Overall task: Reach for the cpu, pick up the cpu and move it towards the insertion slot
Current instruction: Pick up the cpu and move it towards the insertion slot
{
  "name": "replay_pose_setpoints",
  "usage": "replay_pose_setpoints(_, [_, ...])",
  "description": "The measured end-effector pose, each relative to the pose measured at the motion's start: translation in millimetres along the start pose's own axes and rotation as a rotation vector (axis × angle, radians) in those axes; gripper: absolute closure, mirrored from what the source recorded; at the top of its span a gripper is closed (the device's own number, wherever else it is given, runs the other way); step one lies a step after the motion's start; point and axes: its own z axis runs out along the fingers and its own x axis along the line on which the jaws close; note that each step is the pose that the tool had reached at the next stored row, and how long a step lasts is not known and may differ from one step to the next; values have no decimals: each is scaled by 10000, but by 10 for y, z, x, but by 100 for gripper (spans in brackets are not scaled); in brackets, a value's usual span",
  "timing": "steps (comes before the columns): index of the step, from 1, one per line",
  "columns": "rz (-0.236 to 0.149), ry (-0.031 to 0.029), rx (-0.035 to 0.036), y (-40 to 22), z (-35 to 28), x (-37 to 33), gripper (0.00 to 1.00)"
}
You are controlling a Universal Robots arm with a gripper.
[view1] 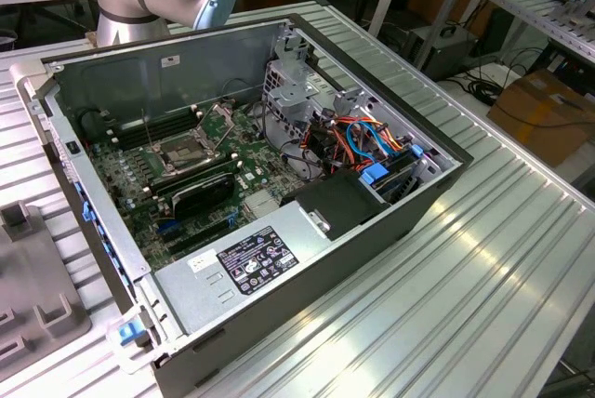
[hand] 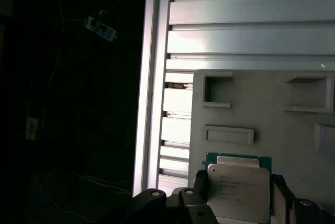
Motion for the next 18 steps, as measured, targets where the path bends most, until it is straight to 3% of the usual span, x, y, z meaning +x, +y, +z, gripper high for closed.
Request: replay_pose_setpoints(18, [0,2,0,2,-101,4,45])
